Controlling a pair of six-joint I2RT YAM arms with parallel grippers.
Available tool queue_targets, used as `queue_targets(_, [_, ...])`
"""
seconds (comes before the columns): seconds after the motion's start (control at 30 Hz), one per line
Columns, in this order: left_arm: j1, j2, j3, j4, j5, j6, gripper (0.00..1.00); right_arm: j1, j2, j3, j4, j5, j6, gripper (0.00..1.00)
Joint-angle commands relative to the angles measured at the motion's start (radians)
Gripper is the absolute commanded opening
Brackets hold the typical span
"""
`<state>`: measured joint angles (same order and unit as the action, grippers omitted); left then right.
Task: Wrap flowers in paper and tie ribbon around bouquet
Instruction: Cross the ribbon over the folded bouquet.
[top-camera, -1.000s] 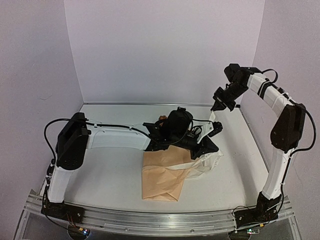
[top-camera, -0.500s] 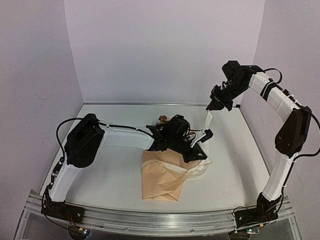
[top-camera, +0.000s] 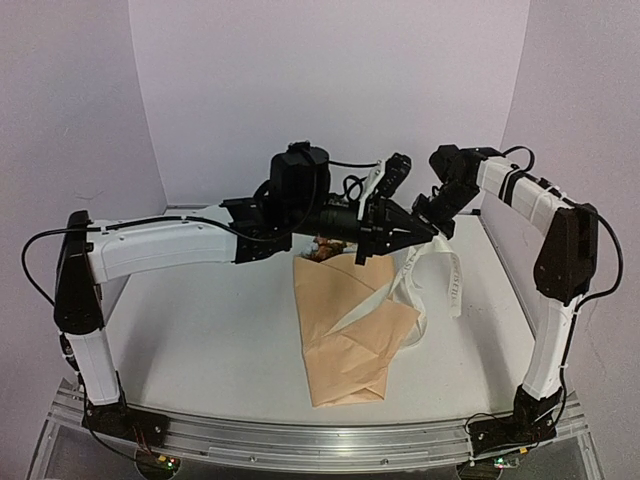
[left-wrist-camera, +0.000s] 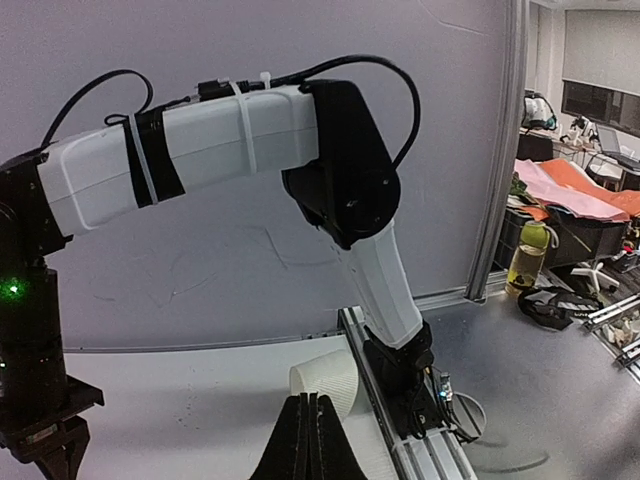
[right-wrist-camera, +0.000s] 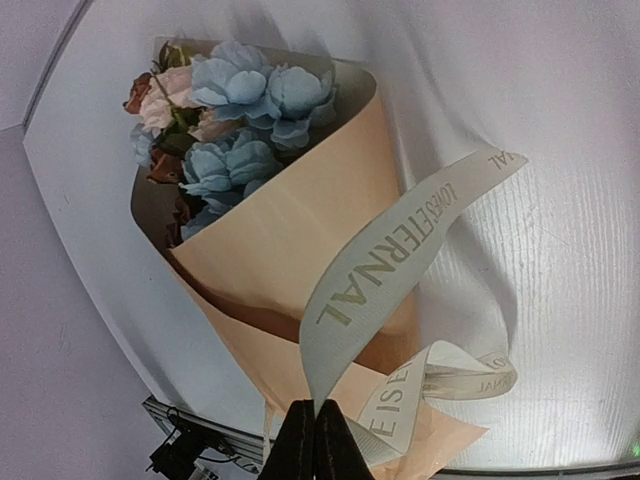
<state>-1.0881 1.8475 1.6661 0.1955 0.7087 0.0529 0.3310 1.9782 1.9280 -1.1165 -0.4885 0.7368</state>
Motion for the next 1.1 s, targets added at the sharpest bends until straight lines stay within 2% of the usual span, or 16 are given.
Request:
queue_targets(0.0, [0.001, 0.183, 0.063, -0.102, -0.009, 0.020, 0.00, 0.009, 0.002, 0.001, 0.002, -0.005, -0.013, 0.00])
queue_targets(0.27, [0.016, 0.590, 0.400, -0.360, -0.050, -0.021, 0.00, 0.014, -0.012, 0.000, 0.001, -0.024, -0.025, 0.00])
queue_targets(0.43, [0.020, 0.606, 0.420, -0.334, -0.088, -0.077, 0.01, 0.016, -0.029, -0.030, 0.001, -0.028, -0.037, 0.00])
queue_targets(0.47, [0.020, 0.598, 0.411, -0.328, -0.099, -0.081, 0.05, 0.016, -0.031, -0.033, 0.001, -0.028, -0.038, 0.00])
queue_targets(0.5, [0.020, 0.585, 0.394, -0.317, -0.112, -0.087, 0.10, 0.017, -0.033, -0.036, 0.001, -0.028, -0.040, 0.00])
queue_targets(0.63, [0.026, 0.478, 0.284, -0.213, -0.167, -0.134, 0.43, 0.019, -0.040, -0.048, 0.002, -0.019, -0.059, 0.00])
queue_targets(0.73, [0.035, 0.365, 0.199, -0.125, -0.190, -0.179, 0.60, 0.018, -0.050, -0.055, 0.002, -0.008, -0.078, 0.00])
queue_targets(0.9, [0.058, 0.184, 0.013, -0.097, -0.236, -0.204, 0.66, 0.024, -0.076, -0.051, 0.013, -0.017, -0.147, 0.00])
queue_targets(0.97, [0.070, 0.110, -0.095, -0.108, -0.276, -0.210, 0.64, 0.032, -0.083, -0.045, 0.025, -0.041, -0.176, 0.00])
queue_targets(1.07, [0.087, -0.001, -0.276, -0.131, -0.334, -0.234, 0.57, 0.056, -0.095, -0.028, 0.045, -0.086, -0.227, 0.00])
